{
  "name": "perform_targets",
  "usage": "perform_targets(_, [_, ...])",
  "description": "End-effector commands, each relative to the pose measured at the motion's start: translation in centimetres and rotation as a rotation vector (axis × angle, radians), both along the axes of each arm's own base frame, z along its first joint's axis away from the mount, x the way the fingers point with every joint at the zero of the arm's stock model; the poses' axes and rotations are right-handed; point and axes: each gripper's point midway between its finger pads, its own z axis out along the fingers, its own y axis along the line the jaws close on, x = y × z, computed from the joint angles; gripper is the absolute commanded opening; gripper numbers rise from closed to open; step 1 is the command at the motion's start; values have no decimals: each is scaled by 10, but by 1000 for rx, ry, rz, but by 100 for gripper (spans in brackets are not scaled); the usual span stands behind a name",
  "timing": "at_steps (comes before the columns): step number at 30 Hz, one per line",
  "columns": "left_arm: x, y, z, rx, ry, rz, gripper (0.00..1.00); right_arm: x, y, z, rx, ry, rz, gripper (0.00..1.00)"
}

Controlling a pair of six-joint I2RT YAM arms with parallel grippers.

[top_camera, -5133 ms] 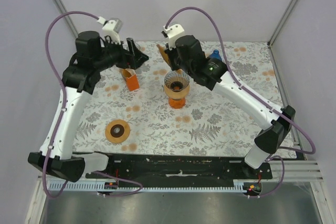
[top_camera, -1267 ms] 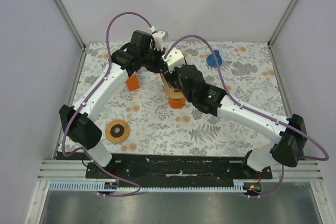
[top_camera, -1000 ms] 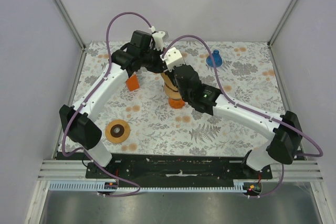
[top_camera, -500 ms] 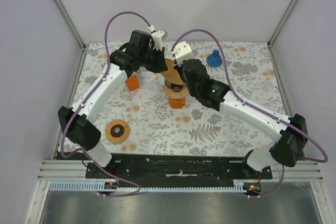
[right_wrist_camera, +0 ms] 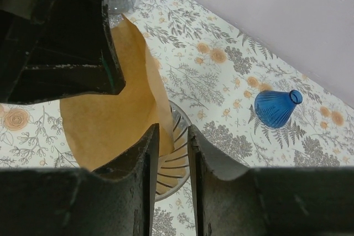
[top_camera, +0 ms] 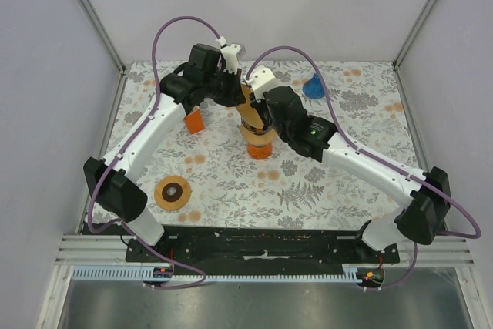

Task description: Place the coffee filter in the dripper

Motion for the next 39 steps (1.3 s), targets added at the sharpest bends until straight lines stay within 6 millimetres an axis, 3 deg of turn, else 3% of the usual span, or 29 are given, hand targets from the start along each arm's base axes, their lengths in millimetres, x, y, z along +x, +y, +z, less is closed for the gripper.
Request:
perform_targets(1, [-6,0,21,-39,-43,-4,2,8,15,22,35,-37,40,34])
perform_targets(3, [-8,-1,18,-36,-37,-13,2,14,15,22,51,-23,23,31])
perform_targets(6, [-11,0,13,-20,-34,-27,2,21,9,21,83,16,-6,18])
perform_targets(12, [-15,-1,5,4,-12,-70,2,13,3,14,103,124,37,0])
perform_targets(17, [-20,-5,9,6,-12,-114,2,-3,2,5,120,253,91,0])
perform_targets(24, [-31,-9,19,0,-21,-177,7,-25,-2,13,132,359,129,0])
perform_targets(27, [-33,-9,12,9,-8,-186,9,-28,-4,8,125,390,133,0])
perform_targets(32, [-34,-12,-18,37,76,-208,11,-20,-5,-15,118,471,131,0])
perform_targets(34, [-28,-13,-24,52,82,-208,17,-16,-3,-24,127,506,140,0])
perform_targets(39, [-14,-12,-18,80,34,-178,39,-6,-6,-39,127,543,118,0])
